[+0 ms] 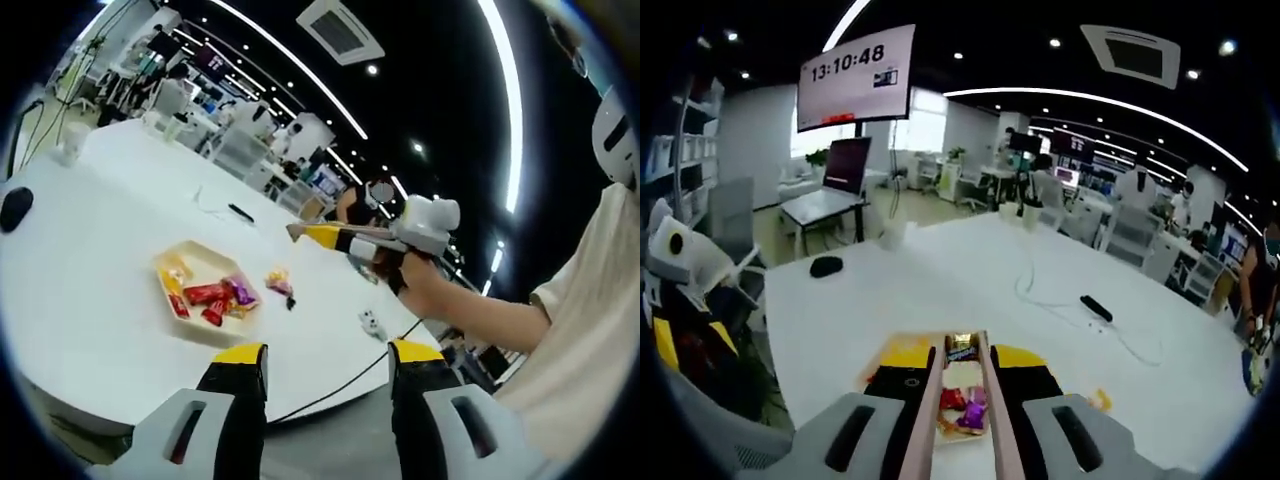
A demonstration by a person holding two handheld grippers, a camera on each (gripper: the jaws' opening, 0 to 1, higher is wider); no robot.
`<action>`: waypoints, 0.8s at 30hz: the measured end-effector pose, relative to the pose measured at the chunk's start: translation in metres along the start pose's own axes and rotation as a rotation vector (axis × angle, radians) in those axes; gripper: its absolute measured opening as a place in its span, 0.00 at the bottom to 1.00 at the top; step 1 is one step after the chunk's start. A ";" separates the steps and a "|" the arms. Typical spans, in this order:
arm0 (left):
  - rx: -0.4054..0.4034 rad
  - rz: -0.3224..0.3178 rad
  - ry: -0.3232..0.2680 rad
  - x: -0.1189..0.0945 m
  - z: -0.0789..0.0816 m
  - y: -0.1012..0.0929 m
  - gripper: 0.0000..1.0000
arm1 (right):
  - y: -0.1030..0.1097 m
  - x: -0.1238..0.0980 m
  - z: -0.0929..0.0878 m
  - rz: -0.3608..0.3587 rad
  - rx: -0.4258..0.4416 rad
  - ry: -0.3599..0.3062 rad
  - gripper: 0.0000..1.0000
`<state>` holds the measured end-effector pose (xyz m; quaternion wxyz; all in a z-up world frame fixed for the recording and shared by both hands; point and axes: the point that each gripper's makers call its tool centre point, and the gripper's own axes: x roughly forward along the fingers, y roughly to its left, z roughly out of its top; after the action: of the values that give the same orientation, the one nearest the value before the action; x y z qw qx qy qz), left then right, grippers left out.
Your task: Place the target food into the container with the food tongs after gripping and lifting it, then release it inside without dropping or visibly crushing the food.
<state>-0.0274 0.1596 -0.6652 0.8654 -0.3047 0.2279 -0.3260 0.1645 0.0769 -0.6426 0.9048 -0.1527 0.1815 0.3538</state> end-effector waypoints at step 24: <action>-0.019 0.028 -0.029 -0.006 0.000 0.005 0.47 | 0.015 0.012 0.010 0.050 -0.021 -0.007 0.21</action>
<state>-0.0296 0.1670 -0.6670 0.8702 -0.3144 0.2225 -0.3074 0.1645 0.0987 -0.6410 0.8946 -0.1562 0.1784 0.3787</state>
